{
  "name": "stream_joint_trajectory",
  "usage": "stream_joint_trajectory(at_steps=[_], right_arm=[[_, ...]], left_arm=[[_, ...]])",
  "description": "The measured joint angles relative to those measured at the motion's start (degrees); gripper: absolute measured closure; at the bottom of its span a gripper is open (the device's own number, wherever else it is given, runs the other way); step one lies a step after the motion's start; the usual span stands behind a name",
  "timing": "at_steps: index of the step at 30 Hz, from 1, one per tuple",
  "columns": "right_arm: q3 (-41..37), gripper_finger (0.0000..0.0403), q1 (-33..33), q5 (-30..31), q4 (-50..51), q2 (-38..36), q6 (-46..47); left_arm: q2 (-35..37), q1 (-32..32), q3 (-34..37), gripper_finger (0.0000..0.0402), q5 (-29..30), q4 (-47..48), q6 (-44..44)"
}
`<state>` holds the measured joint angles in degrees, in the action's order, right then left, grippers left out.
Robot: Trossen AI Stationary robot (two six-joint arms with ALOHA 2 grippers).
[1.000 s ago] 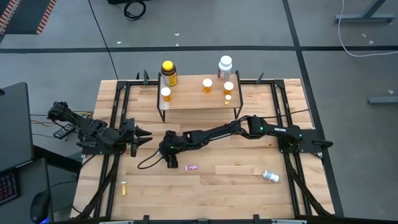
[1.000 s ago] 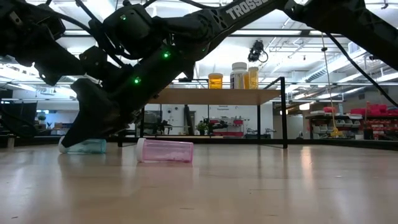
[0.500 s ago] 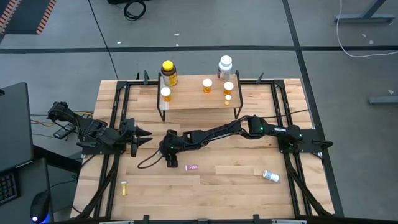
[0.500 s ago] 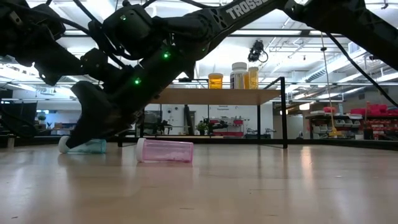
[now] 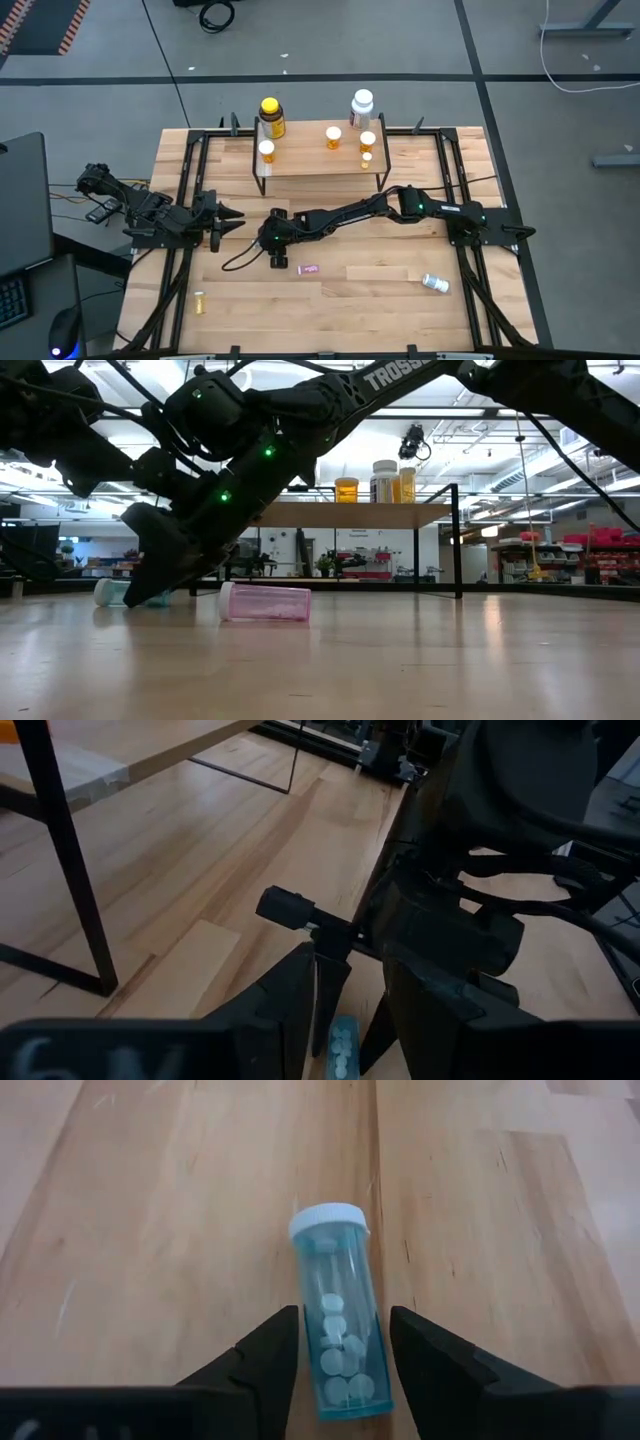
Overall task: Pick and place medicine bottles onto shelf by color
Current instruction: Put the blue pill bottle on the shelf
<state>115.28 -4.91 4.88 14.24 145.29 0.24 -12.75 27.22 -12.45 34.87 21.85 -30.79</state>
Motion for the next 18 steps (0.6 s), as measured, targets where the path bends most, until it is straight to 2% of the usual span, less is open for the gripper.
stream_joint_trajectory(at_steps=[10, 18], right_arm=[[0.00, 0.0283, 0.00, 0.67, 0.07, 0.00, 0.55], [0.04, 0.0286, 0.39, 1.38, 3.87, -1.64, 3.08]], left_arm=[[0.00, 0.00, 0.00, 0.0271, -0.02, 0.00, 0.01], [0.02, 0.00, 0.00, 0.0271, 0.00, -0.01, 0.01]])
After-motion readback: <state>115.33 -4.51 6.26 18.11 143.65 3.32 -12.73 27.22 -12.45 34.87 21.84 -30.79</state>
